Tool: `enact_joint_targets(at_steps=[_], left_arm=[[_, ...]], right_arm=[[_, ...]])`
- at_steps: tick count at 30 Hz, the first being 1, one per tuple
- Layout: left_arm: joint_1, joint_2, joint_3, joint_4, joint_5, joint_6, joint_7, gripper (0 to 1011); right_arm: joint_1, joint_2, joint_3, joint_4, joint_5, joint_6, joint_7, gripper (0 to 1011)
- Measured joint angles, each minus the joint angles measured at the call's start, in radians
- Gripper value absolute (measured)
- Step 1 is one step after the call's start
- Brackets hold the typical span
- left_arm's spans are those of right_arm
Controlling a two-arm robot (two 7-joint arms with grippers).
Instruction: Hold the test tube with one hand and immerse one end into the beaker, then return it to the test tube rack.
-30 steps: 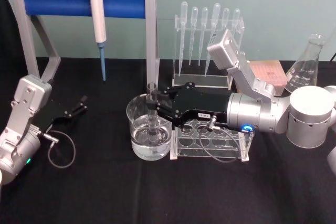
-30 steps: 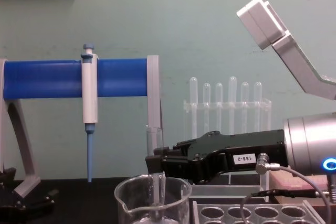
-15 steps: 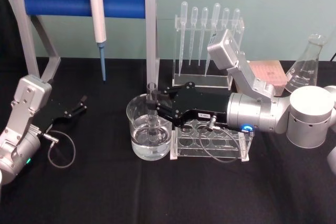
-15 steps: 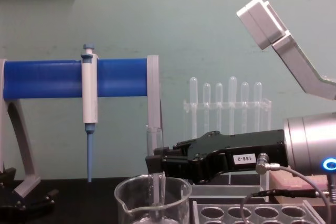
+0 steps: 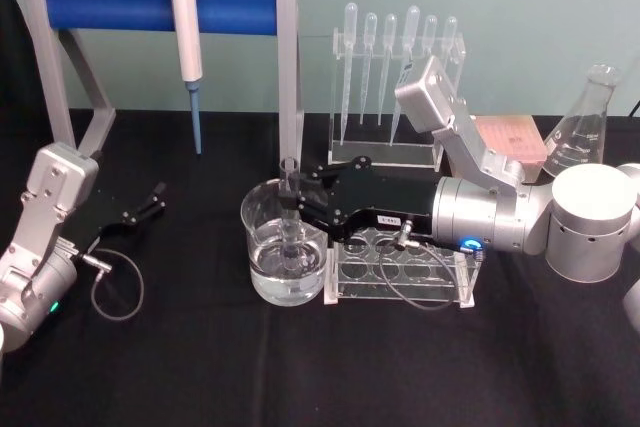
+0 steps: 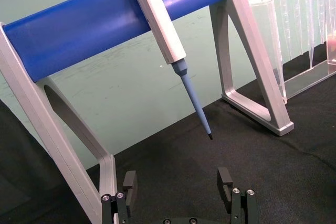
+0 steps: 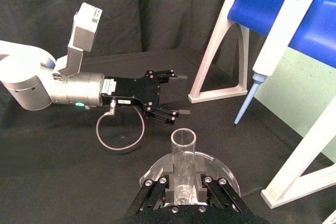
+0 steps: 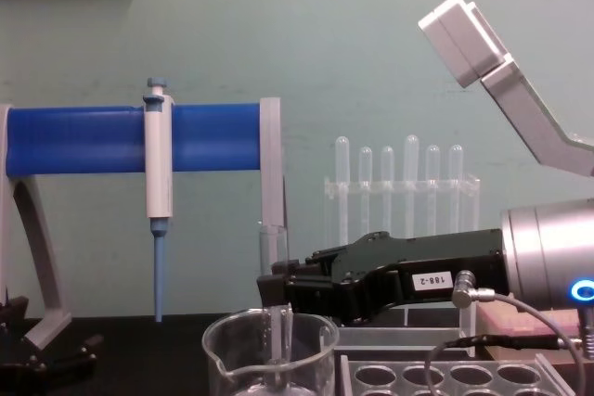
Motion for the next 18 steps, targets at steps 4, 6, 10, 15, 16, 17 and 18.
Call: enact_joint_targets(at_steps=[4, 6, 10, 15, 16, 17, 18], left_arm=[[0.000, 0.000, 0.000, 0.000, 0.000, 0.000, 0.000, 1000], [0.000, 0.000, 0.000, 0.000, 0.000, 0.000, 0.000, 1000], [0.000, 0.000, 0.000, 0.000, 0.000, 0.000, 0.000, 1000], [0.000, 0.000, 0.000, 0.000, 0.000, 0.000, 0.000, 1000], [0.000, 0.000, 0.000, 0.000, 0.000, 0.000, 0.000, 1000], [0.000, 0.000, 0.000, 0.000, 0.000, 0.000, 0.000, 1000], [0.000, 0.000, 0.000, 0.000, 0.000, 0.000, 0.000, 1000]], right_arm=[[-0.002, 0.000, 0.003, -0.003, 0.000, 0.000, 0.000, 221], [-0.007, 0.002, 0.009, -0.013, 0.000, -0.001, 0.000, 221], [-0.020, 0.012, 0.025, -0.049, 0.004, -0.001, -0.006, 218], [-0.032, 0.028, 0.046, -0.113, 0.006, 0.010, -0.025, 221], [-0.033, 0.031, 0.048, -0.121, 0.007, 0.012, -0.026, 221], [-0.035, 0.037, 0.054, -0.141, 0.008, 0.014, -0.030, 221], [-0.036, 0.039, 0.057, -0.147, 0.009, 0.015, -0.032, 221]])
